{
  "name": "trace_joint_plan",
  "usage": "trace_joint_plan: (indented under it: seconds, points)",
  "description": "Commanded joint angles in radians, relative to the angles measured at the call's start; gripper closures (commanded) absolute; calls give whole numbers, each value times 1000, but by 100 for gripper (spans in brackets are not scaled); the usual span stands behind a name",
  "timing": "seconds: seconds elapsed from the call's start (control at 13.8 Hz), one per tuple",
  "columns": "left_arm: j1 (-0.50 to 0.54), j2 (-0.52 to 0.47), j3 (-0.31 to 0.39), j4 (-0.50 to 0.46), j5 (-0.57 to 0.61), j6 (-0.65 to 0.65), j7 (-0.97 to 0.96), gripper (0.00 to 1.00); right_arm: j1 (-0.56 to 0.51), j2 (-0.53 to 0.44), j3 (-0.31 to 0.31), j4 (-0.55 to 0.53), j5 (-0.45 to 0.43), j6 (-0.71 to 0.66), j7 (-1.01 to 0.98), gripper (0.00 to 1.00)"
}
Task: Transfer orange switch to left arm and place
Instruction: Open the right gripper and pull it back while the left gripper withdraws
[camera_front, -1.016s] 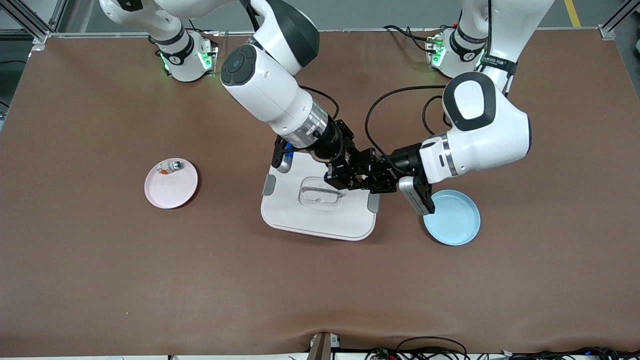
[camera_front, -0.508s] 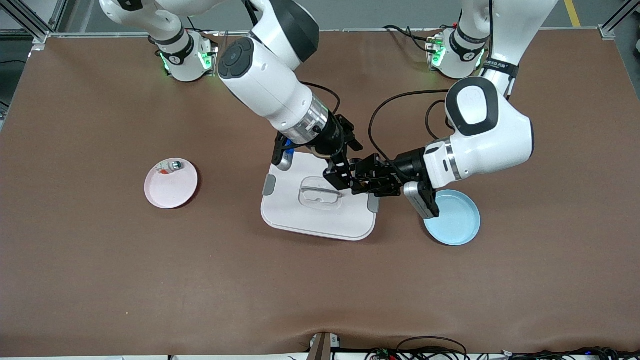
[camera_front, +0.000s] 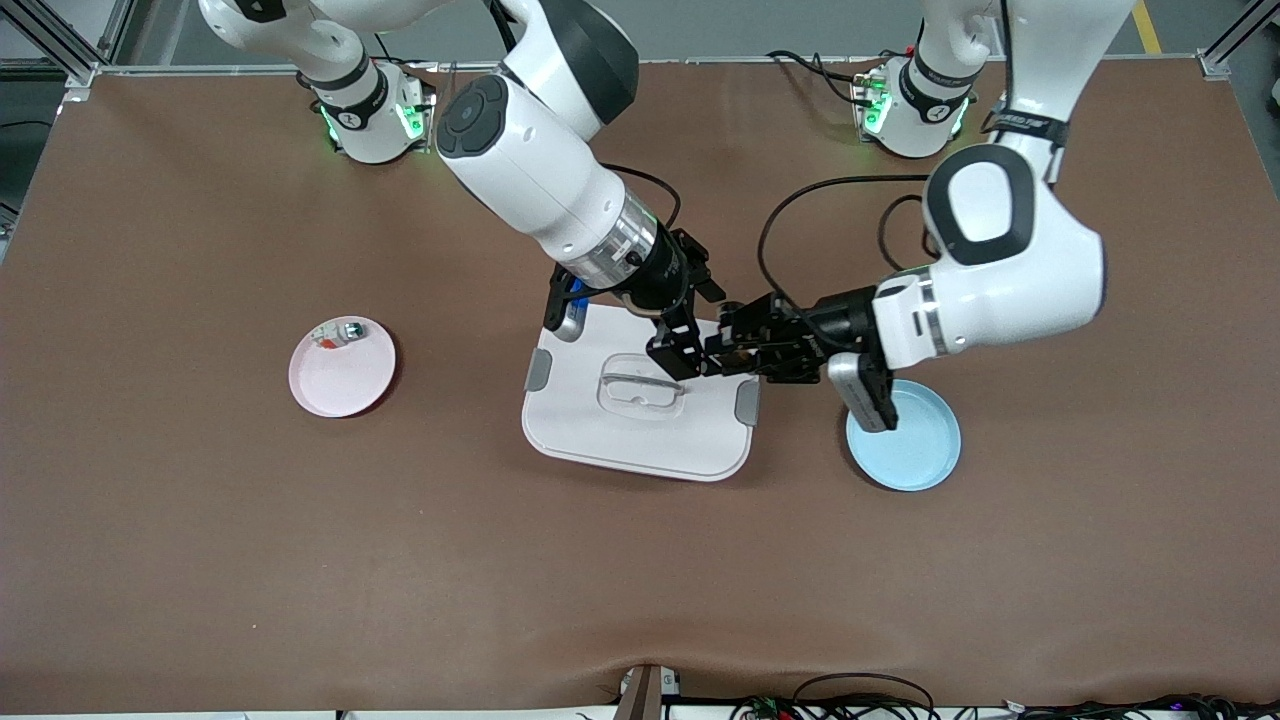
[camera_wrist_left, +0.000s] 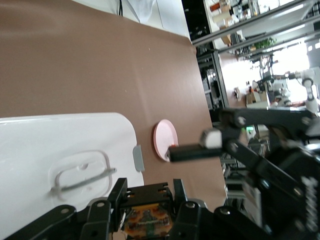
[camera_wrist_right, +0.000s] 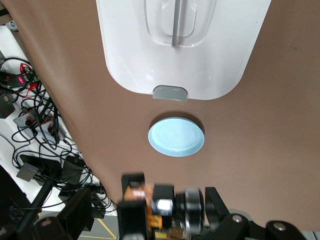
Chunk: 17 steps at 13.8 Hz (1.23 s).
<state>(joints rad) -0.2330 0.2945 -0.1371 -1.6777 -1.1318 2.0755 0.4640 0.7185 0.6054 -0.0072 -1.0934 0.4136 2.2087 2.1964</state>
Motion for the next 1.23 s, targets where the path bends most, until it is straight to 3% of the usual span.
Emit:
trace_joint_plan:
  seconds: [0.0,0.22,0.65,0.94,1.16]
  points:
    - [56,-76,2,-20,87,-99,-50,100,3,1,-5,15,-10,-18,-29,0]
    - [98,-135,5,-14,205,-193,-97,100,-8,-4,-4,15,-32,-113,-276,0]
    - [139,-218,11,52,484,-406,-191,100,-85,-53,-10,15,-41,-467,-833,0]
    - [205,-213,22,148,582,-547,-306,100,-180,-102,-8,15,-73,-671,-1139,0]
    - [213,-213,24,209,702,-593,-467,100,-237,-124,-8,17,-151,-779,-1346,0]
